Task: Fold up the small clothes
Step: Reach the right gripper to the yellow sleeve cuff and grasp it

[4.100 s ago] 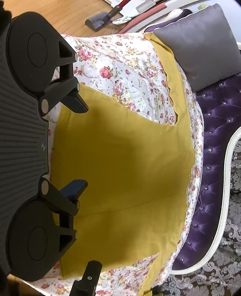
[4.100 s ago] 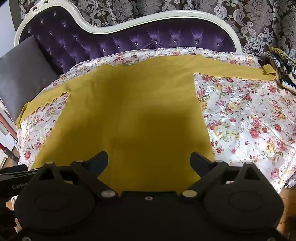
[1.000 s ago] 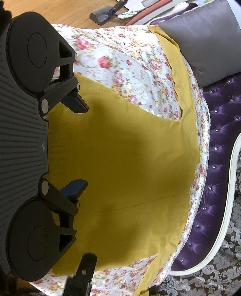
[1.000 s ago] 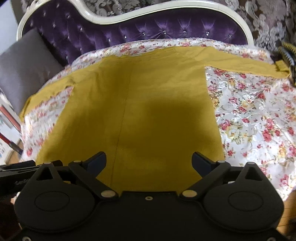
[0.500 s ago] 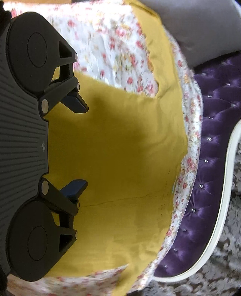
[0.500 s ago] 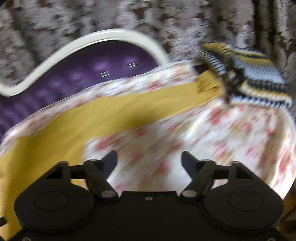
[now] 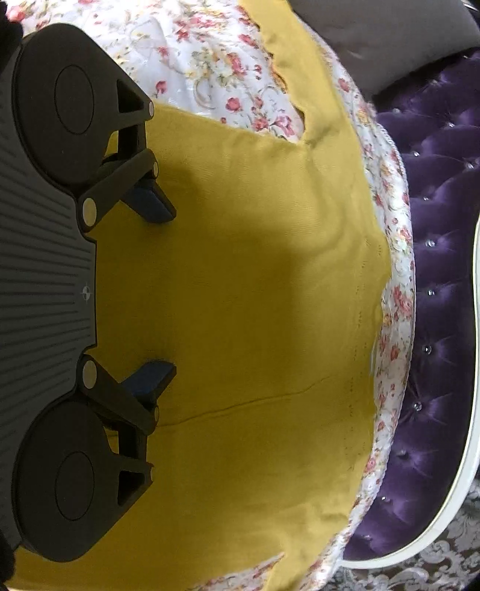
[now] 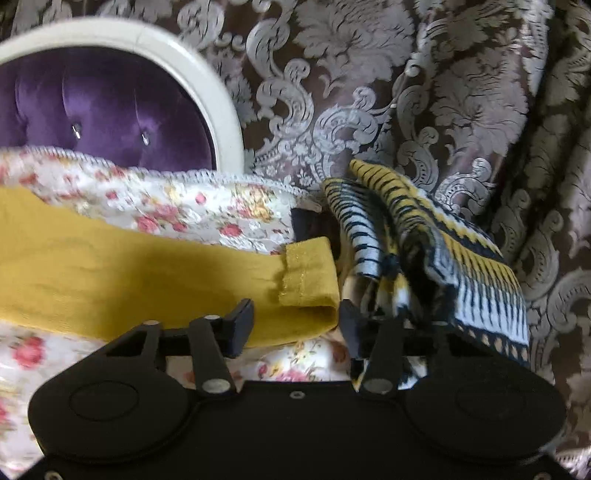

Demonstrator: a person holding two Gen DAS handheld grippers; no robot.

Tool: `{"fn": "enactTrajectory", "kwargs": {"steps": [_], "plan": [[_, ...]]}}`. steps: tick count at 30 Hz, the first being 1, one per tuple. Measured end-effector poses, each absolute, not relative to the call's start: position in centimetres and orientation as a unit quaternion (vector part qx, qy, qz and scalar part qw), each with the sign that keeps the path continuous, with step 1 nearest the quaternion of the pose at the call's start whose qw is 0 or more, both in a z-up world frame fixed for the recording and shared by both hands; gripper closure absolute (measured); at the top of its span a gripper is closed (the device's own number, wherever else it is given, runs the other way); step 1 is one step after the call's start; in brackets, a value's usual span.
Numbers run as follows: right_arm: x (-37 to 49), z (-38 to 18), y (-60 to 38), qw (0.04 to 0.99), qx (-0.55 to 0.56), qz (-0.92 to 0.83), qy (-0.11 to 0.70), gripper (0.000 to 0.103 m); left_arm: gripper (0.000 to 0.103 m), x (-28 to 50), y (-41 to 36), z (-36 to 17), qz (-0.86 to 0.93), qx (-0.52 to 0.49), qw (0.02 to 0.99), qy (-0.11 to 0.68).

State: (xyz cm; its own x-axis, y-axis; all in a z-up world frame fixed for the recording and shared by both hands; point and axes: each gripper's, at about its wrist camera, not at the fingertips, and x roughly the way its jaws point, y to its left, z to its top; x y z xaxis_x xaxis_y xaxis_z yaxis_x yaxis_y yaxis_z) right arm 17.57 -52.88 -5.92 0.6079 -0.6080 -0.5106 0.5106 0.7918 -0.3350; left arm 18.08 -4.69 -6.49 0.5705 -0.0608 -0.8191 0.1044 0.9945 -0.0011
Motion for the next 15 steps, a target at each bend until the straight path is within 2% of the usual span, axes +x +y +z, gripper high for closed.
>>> {"fn": "enactTrajectory", "kwargs": {"steps": [3,5,9,15], "plan": [[18.8,-7.3,-53.2,0.884,-0.122,-0.312,0.327,0.051,0.014,18.2,-4.4,-6.6,-0.050,0.014,0.885,0.463],[19.2,-8.2,-53.1,0.875,-0.155,-0.313,0.334,0.054,0.007,18.2,-4.6,-6.8,-0.053,0.017,0.885,0.461],[19.8,-8.3,-54.3,0.874,-0.146,-0.315,0.339,0.087,0.001,18.2,-4.9,-7.1,-0.050,0.014,0.888,0.457],[19.1,-5.8,-56.0,0.890,-0.034,-0.308,0.334,0.091,0.001,18.4,-4.8,-7.2,-0.059,0.017,0.891,0.451]]}}
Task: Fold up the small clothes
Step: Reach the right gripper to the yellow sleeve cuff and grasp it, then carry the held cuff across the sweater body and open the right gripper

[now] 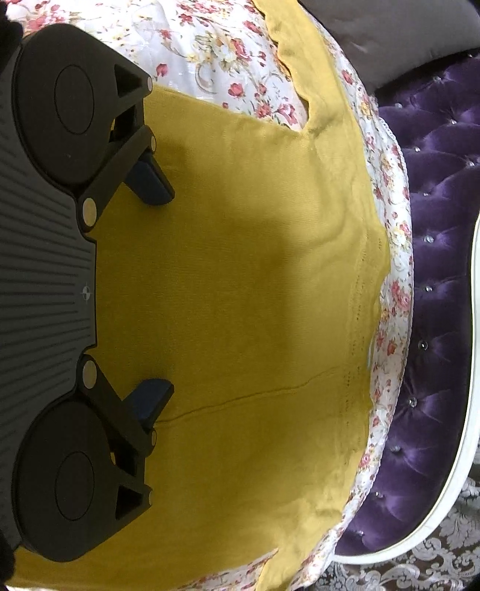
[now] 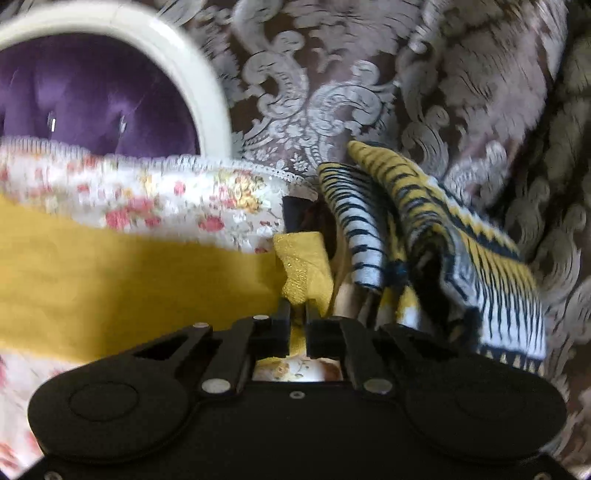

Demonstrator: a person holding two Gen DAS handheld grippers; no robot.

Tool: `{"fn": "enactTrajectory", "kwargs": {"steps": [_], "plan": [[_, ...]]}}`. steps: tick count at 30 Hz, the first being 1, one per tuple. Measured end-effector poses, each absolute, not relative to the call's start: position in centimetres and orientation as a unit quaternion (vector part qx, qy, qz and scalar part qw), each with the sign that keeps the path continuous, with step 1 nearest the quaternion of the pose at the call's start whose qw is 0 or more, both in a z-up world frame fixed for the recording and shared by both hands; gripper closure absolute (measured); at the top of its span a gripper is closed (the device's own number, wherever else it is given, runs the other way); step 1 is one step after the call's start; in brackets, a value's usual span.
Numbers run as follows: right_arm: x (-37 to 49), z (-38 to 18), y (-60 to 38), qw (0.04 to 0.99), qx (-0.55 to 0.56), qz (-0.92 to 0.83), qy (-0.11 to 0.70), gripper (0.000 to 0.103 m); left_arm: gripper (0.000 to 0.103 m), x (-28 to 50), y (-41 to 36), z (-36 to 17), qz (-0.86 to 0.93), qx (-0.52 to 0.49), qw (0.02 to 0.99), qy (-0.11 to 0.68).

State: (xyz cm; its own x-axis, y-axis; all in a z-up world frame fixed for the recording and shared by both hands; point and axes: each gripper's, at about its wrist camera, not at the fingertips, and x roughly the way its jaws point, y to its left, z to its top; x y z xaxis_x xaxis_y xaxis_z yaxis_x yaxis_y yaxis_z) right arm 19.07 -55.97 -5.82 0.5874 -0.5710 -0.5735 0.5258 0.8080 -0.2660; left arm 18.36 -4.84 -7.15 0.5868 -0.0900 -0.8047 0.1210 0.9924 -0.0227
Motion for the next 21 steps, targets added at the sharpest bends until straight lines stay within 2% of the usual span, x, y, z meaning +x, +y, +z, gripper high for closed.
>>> {"fn": "enactTrajectory", "kwargs": {"steps": [5,10,13,17,21], "plan": [[18.2,-1.2,-54.3,0.917,0.076,-0.256,0.297,0.091,0.009,18.4,-4.4,-6.7,-0.056,0.008,0.891,0.451],[19.7,3.6,-47.3,0.942,0.122,-0.154,0.271,0.091,0.019,18.2,-2.9,-6.0,-0.061,-0.026,0.889,0.453],[21.6,5.5,-41.3,0.951,0.142,-0.074,0.266,0.091,0.019,17.9,-1.7,-5.5,-0.056,-0.039,0.891,0.449],[24.4,6.3,-32.1,0.952,0.144,0.026,0.270,0.091,0.019,17.5,0.2,-4.6,-0.039,-0.047,0.898,0.437],[27.6,4.3,-22.5,0.941,0.125,0.100,0.296,0.091,0.019,17.6,2.1,-4.1,-0.023,-0.058,0.900,0.431]]}}
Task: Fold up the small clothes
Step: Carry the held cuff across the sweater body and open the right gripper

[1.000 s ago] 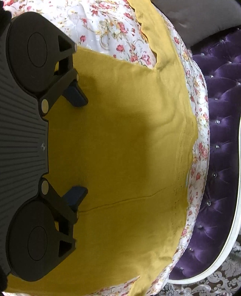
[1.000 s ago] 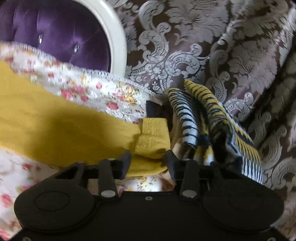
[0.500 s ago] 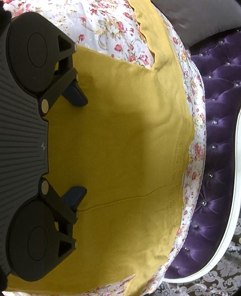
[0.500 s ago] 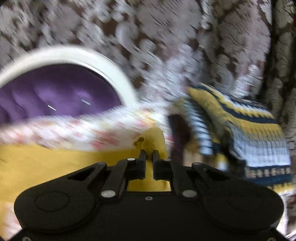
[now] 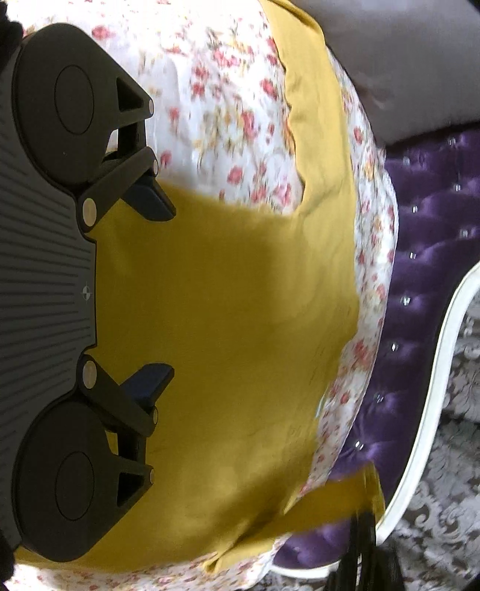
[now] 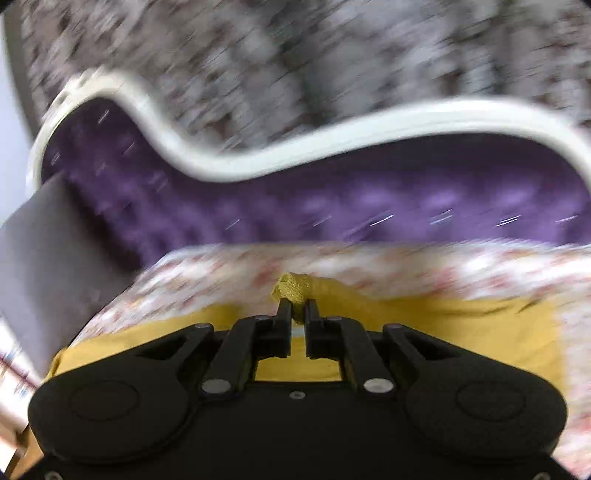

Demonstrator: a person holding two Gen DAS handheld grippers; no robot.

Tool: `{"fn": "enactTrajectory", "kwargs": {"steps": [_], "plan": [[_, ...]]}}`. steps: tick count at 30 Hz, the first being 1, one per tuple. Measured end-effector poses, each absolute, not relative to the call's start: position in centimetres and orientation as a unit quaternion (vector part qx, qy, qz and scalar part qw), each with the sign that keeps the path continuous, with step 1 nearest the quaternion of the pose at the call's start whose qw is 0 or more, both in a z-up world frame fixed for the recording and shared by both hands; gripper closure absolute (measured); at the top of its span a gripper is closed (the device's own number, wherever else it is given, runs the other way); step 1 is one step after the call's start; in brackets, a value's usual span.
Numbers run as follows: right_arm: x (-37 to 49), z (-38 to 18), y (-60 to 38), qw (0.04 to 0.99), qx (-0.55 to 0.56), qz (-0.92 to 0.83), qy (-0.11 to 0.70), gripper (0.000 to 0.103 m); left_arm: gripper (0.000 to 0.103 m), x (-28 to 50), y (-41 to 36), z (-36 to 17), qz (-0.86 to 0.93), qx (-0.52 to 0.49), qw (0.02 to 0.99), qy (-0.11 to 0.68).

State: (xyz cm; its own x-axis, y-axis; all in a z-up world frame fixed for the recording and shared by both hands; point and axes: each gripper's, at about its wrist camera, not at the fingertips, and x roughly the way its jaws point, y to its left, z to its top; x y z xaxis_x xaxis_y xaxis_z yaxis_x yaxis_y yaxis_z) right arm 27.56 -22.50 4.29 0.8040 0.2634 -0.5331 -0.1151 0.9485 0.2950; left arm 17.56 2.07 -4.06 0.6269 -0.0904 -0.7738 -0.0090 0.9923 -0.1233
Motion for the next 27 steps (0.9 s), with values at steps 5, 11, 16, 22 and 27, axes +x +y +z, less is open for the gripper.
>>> {"fn": "enactTrajectory", "kwargs": {"steps": [5,11,16,22,27], "plan": [[29.4,-1.1,-13.6,0.923,0.088,0.143,0.347,0.090,0.019,17.4,3.8,-3.7,-0.004,-0.060,0.902,0.428],[28.0,-3.3,-11.8,0.920,0.070,0.164,0.348,0.051,0.019,17.1,5.3,-3.8,0.006,-0.059,0.903,0.426],[26.2,-1.6,-15.8,0.941,0.054,0.121,0.311,0.036,0.019,17.3,6.4,-3.9,0.010,-0.068,0.903,0.424],[26.5,-1.9,-16.6,0.943,0.024,0.108,0.315,0.039,0.019,18.5,5.9,-4.6,0.007,-0.063,0.900,0.432],[27.2,-2.1,-13.0,0.944,-0.010,0.132,0.302,0.039,0.019,18.5,5.2,-6.4,0.011,-0.036,0.895,0.444]]}}
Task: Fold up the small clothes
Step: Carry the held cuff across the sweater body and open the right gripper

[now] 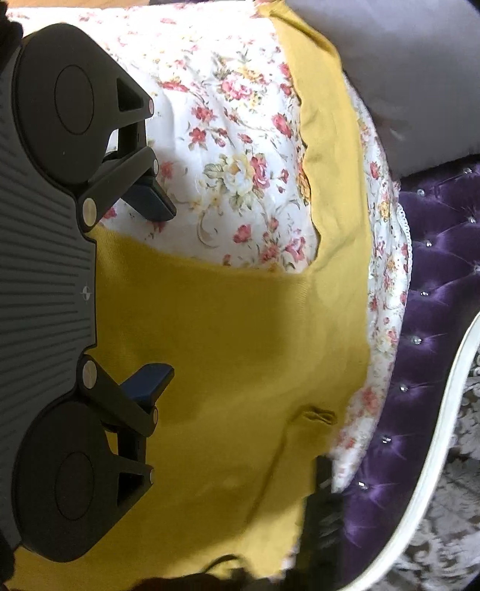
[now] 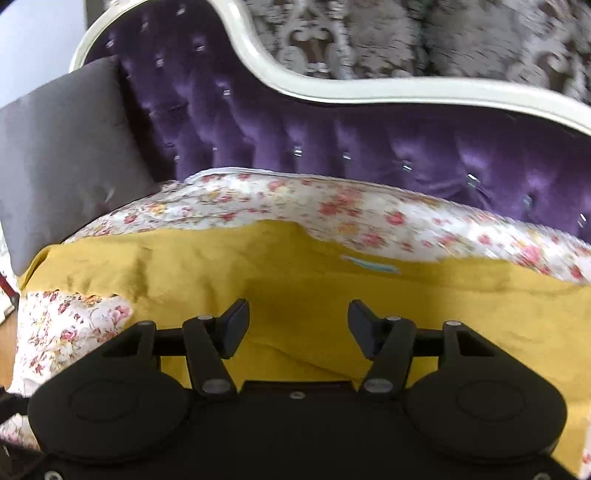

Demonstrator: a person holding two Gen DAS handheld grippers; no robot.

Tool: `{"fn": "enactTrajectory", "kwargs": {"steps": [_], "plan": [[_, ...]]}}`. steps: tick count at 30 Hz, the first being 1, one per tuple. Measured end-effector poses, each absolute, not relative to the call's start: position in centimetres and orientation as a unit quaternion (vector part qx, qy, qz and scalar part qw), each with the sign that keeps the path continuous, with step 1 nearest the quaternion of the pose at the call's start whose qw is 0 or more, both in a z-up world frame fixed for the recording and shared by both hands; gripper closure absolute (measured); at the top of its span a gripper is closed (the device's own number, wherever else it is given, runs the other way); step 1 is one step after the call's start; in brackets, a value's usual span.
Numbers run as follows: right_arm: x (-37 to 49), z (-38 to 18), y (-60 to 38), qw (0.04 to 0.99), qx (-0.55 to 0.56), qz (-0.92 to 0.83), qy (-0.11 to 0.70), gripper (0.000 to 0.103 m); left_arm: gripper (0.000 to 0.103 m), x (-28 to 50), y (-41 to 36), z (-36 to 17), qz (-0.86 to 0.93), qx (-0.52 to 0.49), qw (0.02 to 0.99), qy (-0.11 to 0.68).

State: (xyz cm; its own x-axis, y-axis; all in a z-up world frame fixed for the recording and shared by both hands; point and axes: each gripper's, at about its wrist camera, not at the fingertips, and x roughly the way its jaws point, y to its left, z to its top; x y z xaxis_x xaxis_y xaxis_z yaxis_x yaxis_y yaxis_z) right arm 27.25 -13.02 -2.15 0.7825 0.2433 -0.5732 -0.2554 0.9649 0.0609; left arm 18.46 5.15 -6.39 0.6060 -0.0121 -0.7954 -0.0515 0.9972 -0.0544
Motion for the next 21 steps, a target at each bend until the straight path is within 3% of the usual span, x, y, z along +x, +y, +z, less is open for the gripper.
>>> {"fn": "enactTrajectory", "kwargs": {"steps": [8,9,10,11,21], "plan": [[29.9,-4.9,-8.9,0.930,-0.060,0.110,0.346,0.041,0.017,17.2,4.3,-7.2,0.013,0.003,0.910,0.415],[30.1,-5.3,-9.0,0.927,-0.059,0.107,0.355,0.052,0.017,17.1,4.3,-7.3,0.013,0.000,0.911,0.412],[30.2,-5.5,-9.3,0.926,-0.055,0.103,0.359,0.074,0.017,17.0,4.3,-7.3,0.013,0.000,0.912,0.409],[30.1,-5.4,-9.6,0.927,-0.055,0.099,0.357,0.082,0.017,16.9,4.2,-7.3,0.013,0.001,0.914,0.406],[31.2,0.3,-12.1,0.927,0.122,0.141,0.325,0.085,0.016,16.6,4.1,-7.4,0.016,-0.004,0.918,0.397]]}}
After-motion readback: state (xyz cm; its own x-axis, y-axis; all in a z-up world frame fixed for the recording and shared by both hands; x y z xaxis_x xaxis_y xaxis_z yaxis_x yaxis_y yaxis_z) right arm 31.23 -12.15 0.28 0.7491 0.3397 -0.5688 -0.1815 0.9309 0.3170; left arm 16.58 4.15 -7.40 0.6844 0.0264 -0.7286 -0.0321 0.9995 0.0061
